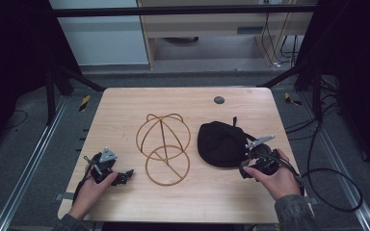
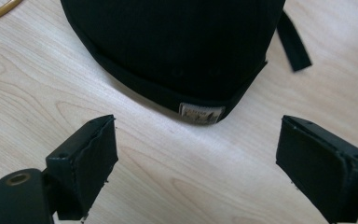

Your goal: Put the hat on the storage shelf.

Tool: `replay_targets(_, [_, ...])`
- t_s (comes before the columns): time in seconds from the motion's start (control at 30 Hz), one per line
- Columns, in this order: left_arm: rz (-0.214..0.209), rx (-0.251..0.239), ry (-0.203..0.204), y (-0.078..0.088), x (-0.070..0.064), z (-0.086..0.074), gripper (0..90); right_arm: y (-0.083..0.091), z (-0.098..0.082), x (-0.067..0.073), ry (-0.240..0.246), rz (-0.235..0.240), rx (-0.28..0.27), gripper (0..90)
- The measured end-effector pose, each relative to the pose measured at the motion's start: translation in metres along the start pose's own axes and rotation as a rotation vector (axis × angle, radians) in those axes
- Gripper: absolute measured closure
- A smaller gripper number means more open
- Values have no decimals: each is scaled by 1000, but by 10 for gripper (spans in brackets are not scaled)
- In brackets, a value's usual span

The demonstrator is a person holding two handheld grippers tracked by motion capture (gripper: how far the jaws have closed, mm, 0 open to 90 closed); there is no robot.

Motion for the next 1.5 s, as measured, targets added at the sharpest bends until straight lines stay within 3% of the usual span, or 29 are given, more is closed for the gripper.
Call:
replay_targets(0.2, [5, 0, 1, 0, 0, 0, 0, 3, 16, -5, 55, 5, 29, 159])
replay_targets(0.37, [12, 0, 6, 1, -1, -1, 0, 1, 28, -8, 71, 13, 62, 181])
replay_targets(0.67, [12, 0, 7, 1, -1, -1, 0, 1, 50, -14, 82, 35, 73, 150])
replay_targets(0.8, [17, 1, 10, 0, -1, 0, 0, -2, 55, -14, 102, 49, 84, 135])
replay_targets(1.03, [16, 1, 9, 0, -1, 0, 0, -4, 72, -8, 148, 87, 87, 226])
replay_targets(1.5, [16, -2, 12, 0, -1, 0, 0, -12, 94, -2, 185, 132, 104, 279])
Point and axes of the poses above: each handheld gripper's, and its own axes: y roughly backward along the jaws, z roughly out of its top, x roughly to its left, the point moved 7 cm from there along -y, roughly forward along the jaws, and after that the axes turned 11 degrees about -x, right-handed, at the moved point
